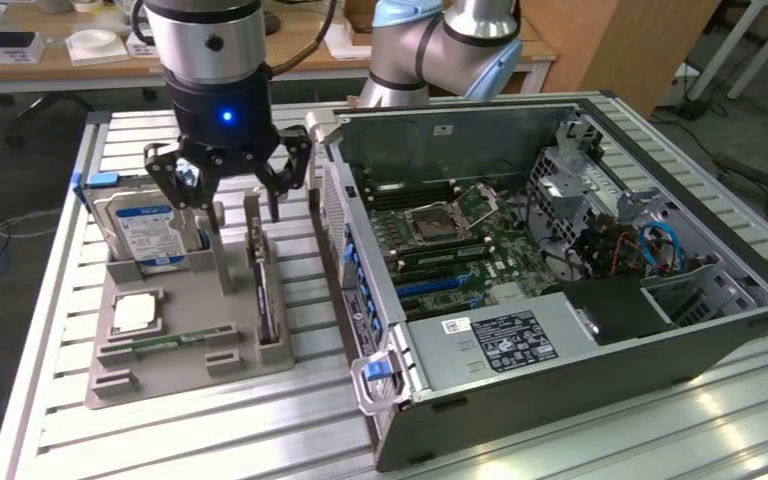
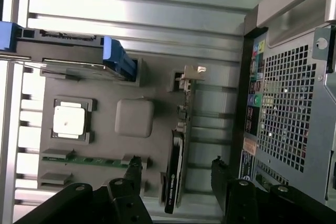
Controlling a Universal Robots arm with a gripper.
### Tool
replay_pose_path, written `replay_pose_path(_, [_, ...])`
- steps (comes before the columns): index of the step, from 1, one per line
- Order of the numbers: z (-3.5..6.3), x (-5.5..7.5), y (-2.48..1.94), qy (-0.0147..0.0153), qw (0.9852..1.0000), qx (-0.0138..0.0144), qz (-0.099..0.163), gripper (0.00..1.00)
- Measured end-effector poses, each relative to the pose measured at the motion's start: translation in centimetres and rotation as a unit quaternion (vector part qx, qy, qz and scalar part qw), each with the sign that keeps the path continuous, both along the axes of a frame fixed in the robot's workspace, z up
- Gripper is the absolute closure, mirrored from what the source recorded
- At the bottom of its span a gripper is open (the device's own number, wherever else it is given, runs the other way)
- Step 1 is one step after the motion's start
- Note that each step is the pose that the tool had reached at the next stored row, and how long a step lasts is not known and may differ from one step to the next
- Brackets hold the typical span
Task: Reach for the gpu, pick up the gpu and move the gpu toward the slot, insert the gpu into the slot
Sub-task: 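Pick up the gpu and move the gpu toward the slot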
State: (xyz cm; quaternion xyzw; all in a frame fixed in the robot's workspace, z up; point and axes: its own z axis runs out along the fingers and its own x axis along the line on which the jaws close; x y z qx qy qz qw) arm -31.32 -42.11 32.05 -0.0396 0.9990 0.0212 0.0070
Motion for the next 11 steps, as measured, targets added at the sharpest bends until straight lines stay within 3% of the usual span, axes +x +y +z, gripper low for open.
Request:
replay_pose_path(9, [-1.61,0.0,-0.03,0.0000,1.0000,0.0000,-0.001,0.35])
replay_pose_path(11, [-1.86,0.0,-0.04,0.0000,0.9998,0.0000,-0.017,0.35])
